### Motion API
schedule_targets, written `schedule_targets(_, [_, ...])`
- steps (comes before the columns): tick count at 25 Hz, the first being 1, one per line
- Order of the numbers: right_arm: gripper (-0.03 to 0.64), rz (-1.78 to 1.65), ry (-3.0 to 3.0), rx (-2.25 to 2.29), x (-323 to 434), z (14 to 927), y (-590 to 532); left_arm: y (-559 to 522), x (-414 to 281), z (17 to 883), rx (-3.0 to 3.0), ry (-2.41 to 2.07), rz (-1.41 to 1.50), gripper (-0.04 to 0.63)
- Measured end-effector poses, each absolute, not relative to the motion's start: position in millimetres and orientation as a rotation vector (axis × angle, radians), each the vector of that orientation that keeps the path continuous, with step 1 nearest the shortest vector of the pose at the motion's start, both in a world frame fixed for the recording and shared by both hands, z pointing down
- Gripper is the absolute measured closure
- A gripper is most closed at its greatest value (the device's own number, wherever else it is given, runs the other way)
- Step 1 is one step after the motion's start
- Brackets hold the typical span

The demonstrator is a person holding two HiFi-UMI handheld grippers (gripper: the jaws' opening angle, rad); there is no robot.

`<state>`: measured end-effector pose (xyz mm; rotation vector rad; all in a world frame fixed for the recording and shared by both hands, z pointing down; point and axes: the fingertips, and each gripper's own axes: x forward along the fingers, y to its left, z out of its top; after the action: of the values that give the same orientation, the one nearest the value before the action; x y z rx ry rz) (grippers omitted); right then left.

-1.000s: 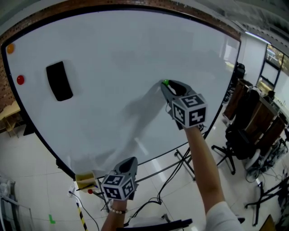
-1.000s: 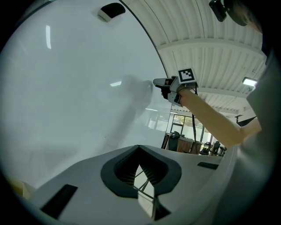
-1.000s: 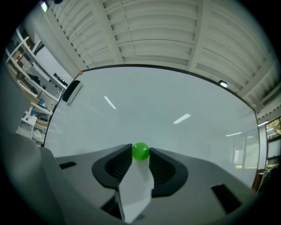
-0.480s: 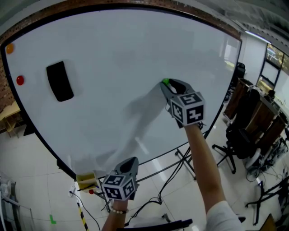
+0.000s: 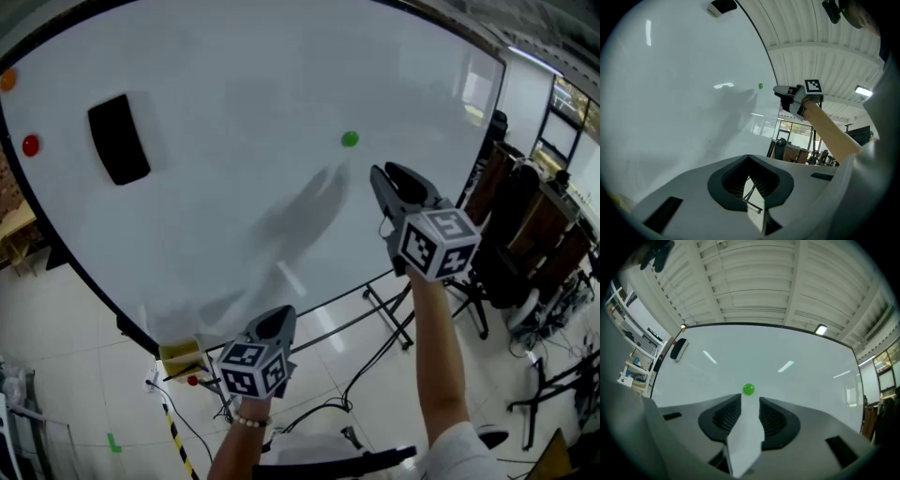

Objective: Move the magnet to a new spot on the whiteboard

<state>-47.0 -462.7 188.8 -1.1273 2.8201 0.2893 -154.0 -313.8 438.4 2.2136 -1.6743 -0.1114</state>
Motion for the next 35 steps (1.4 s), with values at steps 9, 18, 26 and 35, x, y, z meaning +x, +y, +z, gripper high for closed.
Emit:
schedule_targets(9, [0.614,0.079,2.764,-1.309,-6,276,-422,-315,-144,441,2.308,-1.538,-0.077,0.597])
schedule_targets(18, [0.614,-0.23,2.708,-1.503,29,385,-374,-307,-114,443,2.418,-1.365,-0.013,0.597])
schedule_targets(26, [0.615,-0.421,2.661,-1.59,76,446,-288,-257,-67,449,2.449,-1.283,0.03,0.597])
schedule_targets(35, [0.615,-0.536,2.617,-1.611,170,497,-145,-132,28,482,2.445,-1.242,0.087,0.597])
